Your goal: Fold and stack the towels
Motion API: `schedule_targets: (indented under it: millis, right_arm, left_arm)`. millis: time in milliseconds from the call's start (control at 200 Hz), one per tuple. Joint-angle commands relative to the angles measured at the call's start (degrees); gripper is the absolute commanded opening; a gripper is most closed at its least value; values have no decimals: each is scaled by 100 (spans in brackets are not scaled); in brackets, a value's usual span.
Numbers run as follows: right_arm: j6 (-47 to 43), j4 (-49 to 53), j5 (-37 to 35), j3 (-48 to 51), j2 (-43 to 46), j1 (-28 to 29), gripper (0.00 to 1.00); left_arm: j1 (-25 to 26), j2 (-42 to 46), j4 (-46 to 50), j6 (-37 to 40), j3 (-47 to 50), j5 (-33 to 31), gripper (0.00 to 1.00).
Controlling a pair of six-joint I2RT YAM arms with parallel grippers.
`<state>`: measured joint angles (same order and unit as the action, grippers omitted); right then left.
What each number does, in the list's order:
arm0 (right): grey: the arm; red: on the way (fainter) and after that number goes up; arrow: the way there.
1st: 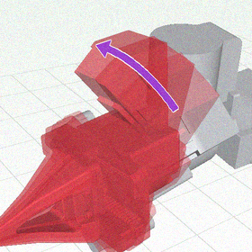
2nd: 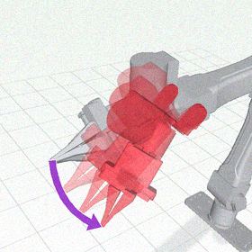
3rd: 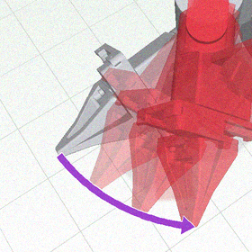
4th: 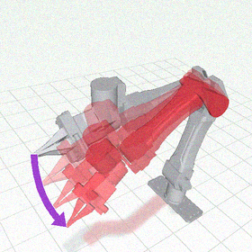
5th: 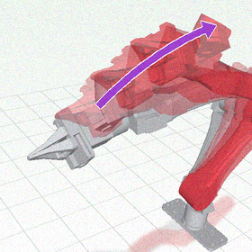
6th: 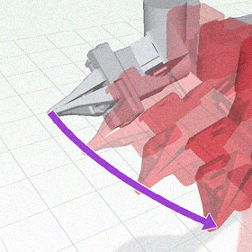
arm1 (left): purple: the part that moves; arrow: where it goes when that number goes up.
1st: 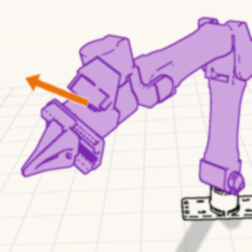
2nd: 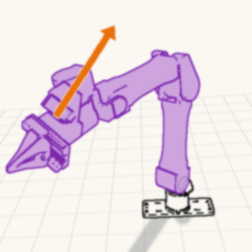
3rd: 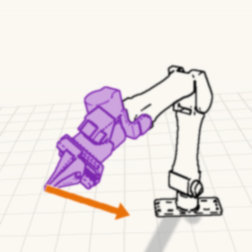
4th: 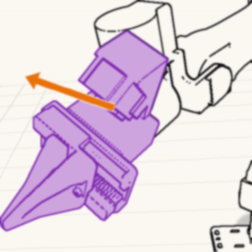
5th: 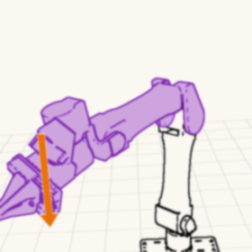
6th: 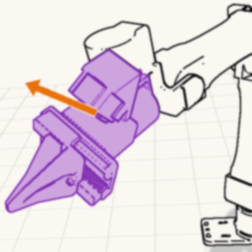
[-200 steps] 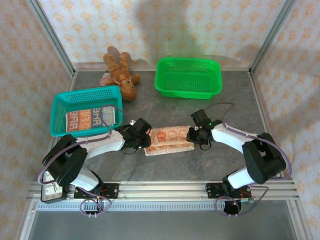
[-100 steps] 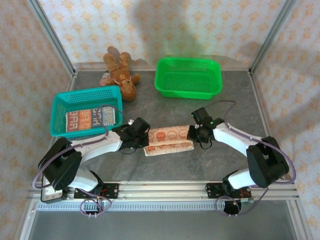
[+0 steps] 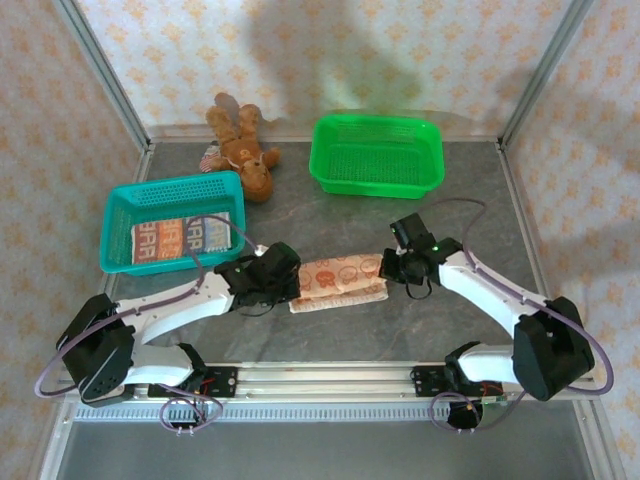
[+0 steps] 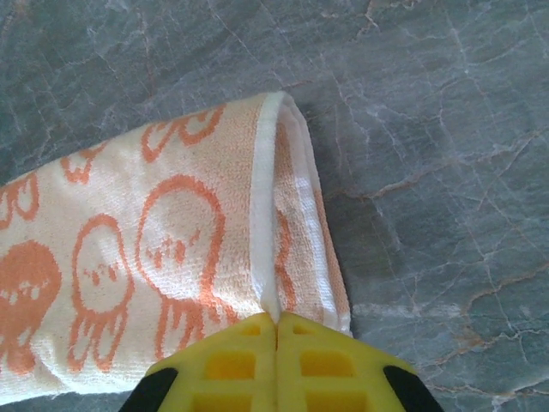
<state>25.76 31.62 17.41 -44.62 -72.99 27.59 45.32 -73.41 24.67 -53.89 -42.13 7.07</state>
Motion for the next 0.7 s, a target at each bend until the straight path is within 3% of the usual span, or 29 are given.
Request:
schedule_targets:
  millis: [0, 485, 581, 696]
  right_arm:
    - [74, 205, -132, 148, -2, 29, 0]
    - [444, -128, -304, 615, -530, 310, 1]
    - [462, -147, -314, 682, -609, 345, 6]
    - [403, -125, -210, 636, -465, 355, 21]
  left_arm:
    - [183, -7, -111, -428, 252, 4, 0]
    - [287, -706, 42, -315, 383, -259, 0]
    - [285, -673, 119, -316, 359, -302, 28]
    - [270, -554, 469, -226, 183, -483, 50]
